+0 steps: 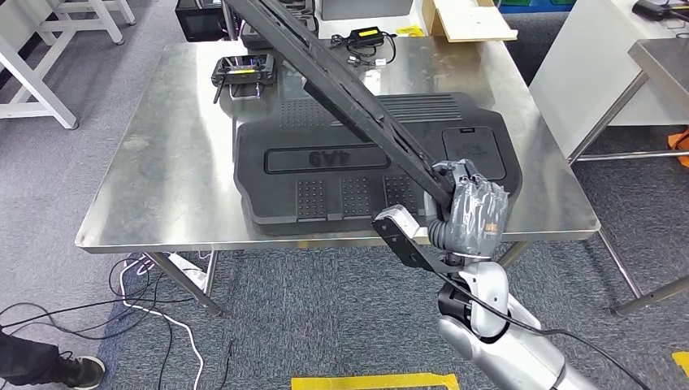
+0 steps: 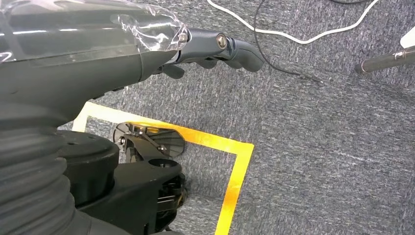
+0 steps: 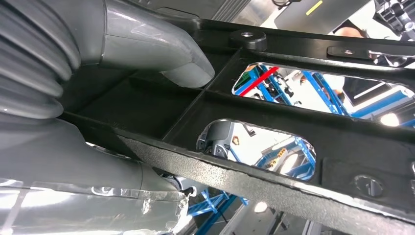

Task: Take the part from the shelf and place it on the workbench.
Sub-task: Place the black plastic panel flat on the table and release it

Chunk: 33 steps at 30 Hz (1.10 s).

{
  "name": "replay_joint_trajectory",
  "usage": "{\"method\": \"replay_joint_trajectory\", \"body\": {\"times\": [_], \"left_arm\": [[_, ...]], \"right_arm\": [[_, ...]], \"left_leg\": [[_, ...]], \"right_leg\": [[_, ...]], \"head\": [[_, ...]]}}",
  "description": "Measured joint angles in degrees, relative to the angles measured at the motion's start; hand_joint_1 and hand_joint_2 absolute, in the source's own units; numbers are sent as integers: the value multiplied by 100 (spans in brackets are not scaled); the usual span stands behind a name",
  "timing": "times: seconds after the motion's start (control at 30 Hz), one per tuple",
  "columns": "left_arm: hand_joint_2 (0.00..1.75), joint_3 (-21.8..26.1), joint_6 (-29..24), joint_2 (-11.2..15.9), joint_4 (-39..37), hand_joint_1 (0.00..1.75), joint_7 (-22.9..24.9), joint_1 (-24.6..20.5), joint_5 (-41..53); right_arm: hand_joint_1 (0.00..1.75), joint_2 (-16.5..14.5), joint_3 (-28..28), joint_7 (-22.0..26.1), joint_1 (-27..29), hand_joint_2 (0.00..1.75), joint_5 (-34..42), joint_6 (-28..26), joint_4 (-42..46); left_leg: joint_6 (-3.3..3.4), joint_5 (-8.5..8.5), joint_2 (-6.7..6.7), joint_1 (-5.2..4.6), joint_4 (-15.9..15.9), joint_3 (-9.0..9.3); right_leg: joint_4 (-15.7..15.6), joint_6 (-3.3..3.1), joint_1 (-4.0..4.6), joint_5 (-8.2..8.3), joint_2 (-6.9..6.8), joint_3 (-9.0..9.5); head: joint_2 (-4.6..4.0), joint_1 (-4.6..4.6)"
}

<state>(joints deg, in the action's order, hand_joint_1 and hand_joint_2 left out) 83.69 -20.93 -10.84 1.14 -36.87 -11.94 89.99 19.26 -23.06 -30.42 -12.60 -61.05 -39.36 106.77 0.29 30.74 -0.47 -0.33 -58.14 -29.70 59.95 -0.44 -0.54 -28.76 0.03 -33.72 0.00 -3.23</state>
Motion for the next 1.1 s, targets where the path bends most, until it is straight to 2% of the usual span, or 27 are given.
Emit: {"method": "replay_joint_trajectory", "body": {"times": [0.57,0.7,0.9,1.1], "left_arm": [[175,-23,102,14,0,0,-61,-9,-2],[0,-24,102,15,0,0,-65,-9,-7],[0,-24,69,15,0,0,-50,-9,-1],[0,-24,66,15,0,0,-28,-23,0]], "right_arm": [[170,104,-65,-1,-74,175,-21,14,11],[172,130,-117,-1,-136,175,-21,44,13],[174,135,-218,-12,-371,175,-86,315,-14],[175,135,-341,-118,-836,175,-480,1001,-191]], "left_leg": [[0,0,0,0,0,1],[0,0,0,0,0,2],[0,0,-1,1,0,2],[0,0,0,1,0,2]], "right_leg": [[0,0,0,0,0,3],[0,0,0,0,-1,4],[0,0,-4,0,-4,5],[0,0,-5,1,-3,7]], "head": [[0,-1],[0,0],[0,0],[0,0]]}}
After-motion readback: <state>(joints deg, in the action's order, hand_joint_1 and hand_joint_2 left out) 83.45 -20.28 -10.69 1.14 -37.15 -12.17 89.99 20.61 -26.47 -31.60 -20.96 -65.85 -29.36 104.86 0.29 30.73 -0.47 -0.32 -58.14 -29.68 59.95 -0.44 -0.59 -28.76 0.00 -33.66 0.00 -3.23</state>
